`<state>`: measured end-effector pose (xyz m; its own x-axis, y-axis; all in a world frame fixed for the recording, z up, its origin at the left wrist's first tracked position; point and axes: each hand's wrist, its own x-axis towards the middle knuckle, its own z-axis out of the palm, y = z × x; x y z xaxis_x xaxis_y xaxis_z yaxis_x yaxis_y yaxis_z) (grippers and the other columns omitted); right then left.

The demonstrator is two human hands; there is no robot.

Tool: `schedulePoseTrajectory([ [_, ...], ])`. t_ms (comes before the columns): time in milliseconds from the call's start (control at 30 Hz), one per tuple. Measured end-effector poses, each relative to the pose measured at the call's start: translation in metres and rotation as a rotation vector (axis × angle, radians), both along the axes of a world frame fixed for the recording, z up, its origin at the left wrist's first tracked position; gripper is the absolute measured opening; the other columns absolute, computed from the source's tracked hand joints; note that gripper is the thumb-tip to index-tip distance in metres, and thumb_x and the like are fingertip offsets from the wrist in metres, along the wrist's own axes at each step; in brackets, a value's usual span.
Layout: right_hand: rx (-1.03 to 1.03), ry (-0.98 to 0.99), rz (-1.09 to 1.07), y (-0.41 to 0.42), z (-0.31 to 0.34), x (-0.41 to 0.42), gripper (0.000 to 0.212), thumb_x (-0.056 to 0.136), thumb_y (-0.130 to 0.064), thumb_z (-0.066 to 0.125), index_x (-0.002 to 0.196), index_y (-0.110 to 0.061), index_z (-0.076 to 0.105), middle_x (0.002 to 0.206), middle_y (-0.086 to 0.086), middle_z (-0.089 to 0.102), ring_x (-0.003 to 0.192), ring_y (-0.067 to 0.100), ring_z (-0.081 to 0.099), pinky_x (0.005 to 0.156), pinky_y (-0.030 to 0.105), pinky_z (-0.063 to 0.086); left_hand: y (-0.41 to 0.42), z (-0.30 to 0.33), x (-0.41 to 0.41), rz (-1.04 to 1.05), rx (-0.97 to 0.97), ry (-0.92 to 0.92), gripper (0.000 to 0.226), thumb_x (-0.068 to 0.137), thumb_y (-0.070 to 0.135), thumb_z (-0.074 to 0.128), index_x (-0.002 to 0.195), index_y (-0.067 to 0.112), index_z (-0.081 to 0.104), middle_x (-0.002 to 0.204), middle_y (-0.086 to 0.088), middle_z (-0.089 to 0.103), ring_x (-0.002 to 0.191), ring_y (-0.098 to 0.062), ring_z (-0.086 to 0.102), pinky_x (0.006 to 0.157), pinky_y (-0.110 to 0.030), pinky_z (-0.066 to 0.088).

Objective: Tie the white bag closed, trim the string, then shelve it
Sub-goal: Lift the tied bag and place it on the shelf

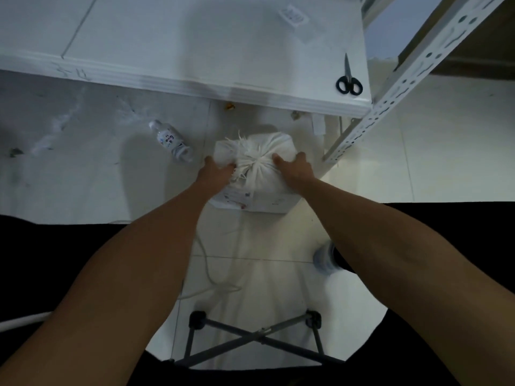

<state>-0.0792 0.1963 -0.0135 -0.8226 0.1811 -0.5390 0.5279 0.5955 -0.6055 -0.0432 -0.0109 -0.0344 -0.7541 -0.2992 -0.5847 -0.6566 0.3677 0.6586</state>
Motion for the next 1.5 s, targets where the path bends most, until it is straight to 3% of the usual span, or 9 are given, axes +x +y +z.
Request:
schedulePoseTrajectory([
  [200,-0.115,0.013,-0.043,0.010,0.011,-0.001,0.079,0.084,-0.059,0.061,0.138,-0.005,0.045,0.136,0.016,0.054,0.122,0.036,0.054,0.099,0.043,0.044,-0.008,0.012,0.002,0.034,0.057,0.063,0.065,0.078,0.055,0.063,0.129,0.016,0.050,0.115,-0.003,0.059,0.098,-0.023,0.060,0.085,-0.033,0.049],
  [433,-0.186,0.106,-0.024,0.026,0.068,0.003,0.081,0.076,-0.072,0.053,0.129,-0.010,0.056,0.128,0.010,0.061,0.115,0.032,0.058,0.103,0.050,0.045,-0.024,0.089,-0.003,0.067,0.140,0.119,0.063,0.070,0.057,0.054,0.117,0.017,0.061,0.116,-0.010,0.066,0.100,-0.029,0.064,0.093,-0.042,0.053],
  [533,-0.227,0.216,-0.068,0.034,0.108,0.004,0.072,0.077,-0.070,0.054,0.119,-0.012,0.058,0.118,0.007,0.064,0.107,0.028,0.061,0.100,0.049,0.048,-0.031,0.138,-0.003,0.089,0.191,0.159,0.036,0.089,0.046,0.053,0.107,0.017,0.062,0.097,-0.007,0.066,0.075,-0.022,0.061,0.065,-0.027,0.050],
  [600,-0.262,0.271,-0.107,0.039,0.136,0.005,0.062,0.082,-0.067,0.055,0.112,-0.013,0.058,0.111,0.004,0.063,0.103,0.026,0.061,0.098,0.047,0.049,-0.038,0.164,-0.002,0.080,0.239,0.169,0.037,0.090,0.045,0.056,0.107,0.012,0.064,0.093,-0.009,0.064,0.069,-0.021,0.058,0.058,-0.025,0.044],
  [867,-0.543,0.375,-0.278,0.049,0.224,-0.019,0.087,0.061,-0.077,0.060,0.124,-0.018,0.064,0.124,0.001,0.068,0.108,0.027,0.065,0.101,0.047,0.049,-0.036,0.272,-0.011,0.090,0.313,0.315,0.034,0.084,0.036,0.065,0.104,0.008,0.066,0.095,-0.013,0.066,0.075,-0.025,0.062,0.065,-0.030,0.051],
  [1133,-0.663,0.685,-0.207,0.038,0.303,-0.010,0.026,0.095,-0.040,0.051,0.108,-0.028,0.069,0.112,-0.006,0.069,0.105,0.015,0.063,0.099,0.039,0.049,-0.011,0.326,-0.018,0.280,0.501,0.523,0.048,0.074,0.040,0.066,0.115,0.015,0.067,0.114,-0.007,0.069,0.093,-0.021,0.062,0.077,-0.031,0.046],
  [1233,-0.630,0.781,-0.137,0.030,0.316,-0.009,0.025,0.097,-0.035,0.048,0.119,-0.034,0.062,0.111,-0.019,0.063,0.108,0.009,0.058,0.102,0.033,0.042,0.003,0.343,-0.022,0.347,0.536,0.562,0.036,0.072,0.042,0.067,0.101,0.022,0.071,0.110,-0.006,0.070,0.095,-0.025,0.064,0.080,-0.031,0.048],
  [1333,-0.625,0.774,-0.130,0.030,0.321,-0.016,0.037,0.092,-0.042,0.052,0.127,-0.034,0.059,0.121,-0.015,0.063,0.116,0.014,0.057,0.110,0.041,0.040,0.006,0.353,-0.025,0.335,0.483,0.565,0.044,0.067,0.047,0.066,0.105,0.026,0.071,0.114,-0.004,0.069,0.107,-0.028,0.062,0.100,-0.042,0.047],
  [1500,-0.619,0.722,-0.098,0.032,0.329,-0.022,0.036,0.097,-0.027,0.051,0.133,-0.026,0.056,0.113,-0.010,0.059,0.111,0.017,0.055,0.099,0.034,0.042,0.006,0.348,-0.038,0.279,0.430,0.589,0.039,0.071,0.048,0.063,0.105,0.029,0.067,0.116,-0.002,0.067,0.108,-0.027,0.061,0.103,-0.048,0.046],
])
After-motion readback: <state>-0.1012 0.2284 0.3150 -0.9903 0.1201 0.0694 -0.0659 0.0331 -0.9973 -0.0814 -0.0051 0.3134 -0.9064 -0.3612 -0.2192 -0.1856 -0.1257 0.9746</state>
